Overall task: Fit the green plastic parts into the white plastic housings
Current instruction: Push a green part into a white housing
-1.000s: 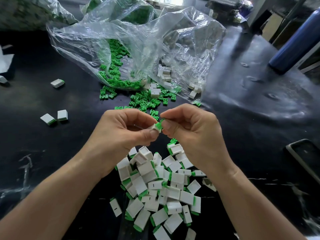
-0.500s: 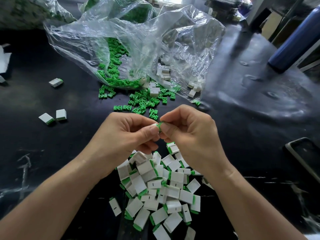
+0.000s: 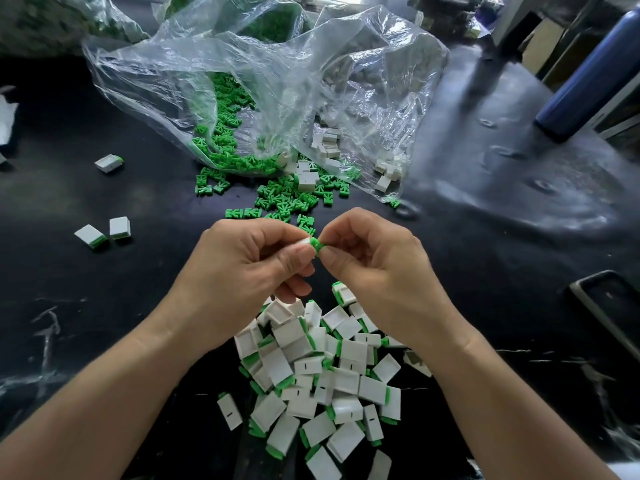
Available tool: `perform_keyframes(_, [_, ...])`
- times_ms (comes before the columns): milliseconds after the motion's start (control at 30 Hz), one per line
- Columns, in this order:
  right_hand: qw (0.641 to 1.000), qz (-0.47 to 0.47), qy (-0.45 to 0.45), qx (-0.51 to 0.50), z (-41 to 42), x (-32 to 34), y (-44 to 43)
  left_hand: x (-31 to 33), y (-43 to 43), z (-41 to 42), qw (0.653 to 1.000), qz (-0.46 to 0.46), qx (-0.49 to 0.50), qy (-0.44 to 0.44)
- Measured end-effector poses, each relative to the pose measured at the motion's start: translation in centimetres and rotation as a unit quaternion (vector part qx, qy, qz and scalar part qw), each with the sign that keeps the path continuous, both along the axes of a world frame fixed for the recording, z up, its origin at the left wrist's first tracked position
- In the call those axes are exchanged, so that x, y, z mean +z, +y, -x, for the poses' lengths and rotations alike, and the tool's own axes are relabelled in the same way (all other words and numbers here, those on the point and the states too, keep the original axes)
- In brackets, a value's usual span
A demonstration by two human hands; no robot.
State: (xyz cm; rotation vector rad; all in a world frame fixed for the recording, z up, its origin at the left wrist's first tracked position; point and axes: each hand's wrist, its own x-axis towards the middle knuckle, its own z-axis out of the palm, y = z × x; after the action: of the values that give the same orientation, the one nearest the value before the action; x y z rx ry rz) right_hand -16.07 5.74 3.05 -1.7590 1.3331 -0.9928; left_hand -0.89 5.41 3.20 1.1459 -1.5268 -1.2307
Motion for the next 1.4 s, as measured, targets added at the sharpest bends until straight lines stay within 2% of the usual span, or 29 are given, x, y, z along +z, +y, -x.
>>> perform_keyframes(233, [1.0,0.0,-0.005,-0.004,-0.3,-0.3,0.2,-0.1,0.0,-0.1,1.0,0.021,-0.001,-0.015])
perform_keyframes(433, [0.996,0.052,0.075,0.017,0.3,0.1,0.4,-0.5,0.1,-0.2,0.996,0.043,-0.023,-0.076])
perform_keyframes(500, [0.998,0.038,0.052,0.019,0.3,0.1,0.3,-0.4,0.1,-0.3,0.996,0.044,-0.025,-0.074])
perform_keyframes(600, [0.997,-0.053,-0.063,0.014,0.2,0.2,0.0,-0.2,0.0,-0.3,0.997,0.052,-0.025,-0.055])
perform_keyframes(667, [0.992,-0.093,-0.086,0.011,0.2,0.2,-0.1,-0.1,0.0,-0.3,0.997,0.055,-0.021,-0.041])
perform_keyframes(733, [0.995,-0.084,-0.043,0.013,0.1,0.1,0.1,0.0,0.1,-0.2,0.998,0.056,-0.014,-0.031])
perform_keyframes(833, [0.997,-0.006,0.071,0.03,-0.1,0.1,0.3,0.0,0.2,-0.4,0.997,0.058,-0.014,-0.039])
perform_keyframes(933, [0.982,0.06,0.164,0.067,0.0,0.2,0.3,-0.1,0.1,-0.8,0.994,0.063,-0.035,-0.084])
perform_keyframes(1067, [0.962,0.091,0.238,0.098,-0.2,0.5,0.5,-0.3,0.1,-0.9,0.989,0.065,-0.062,-0.116])
perform_keyframes(1133, [0.969,0.068,0.219,0.092,-0.2,0.5,0.5,-0.3,0.1,-0.7,0.993,0.052,-0.053,-0.088])
perform_keyframes(1267, [0.991,0.014,0.122,0.057,0.1,0.7,0.4,0.1,-0.1,-0.3,0.999,-0.004,-0.025,0.019])
perform_keyframes(1400, [0.996,0.012,0.078,0.029,0.4,0.6,0.2,0.0,0.0,-0.3,0.998,-0.034,-0.054,0.031])
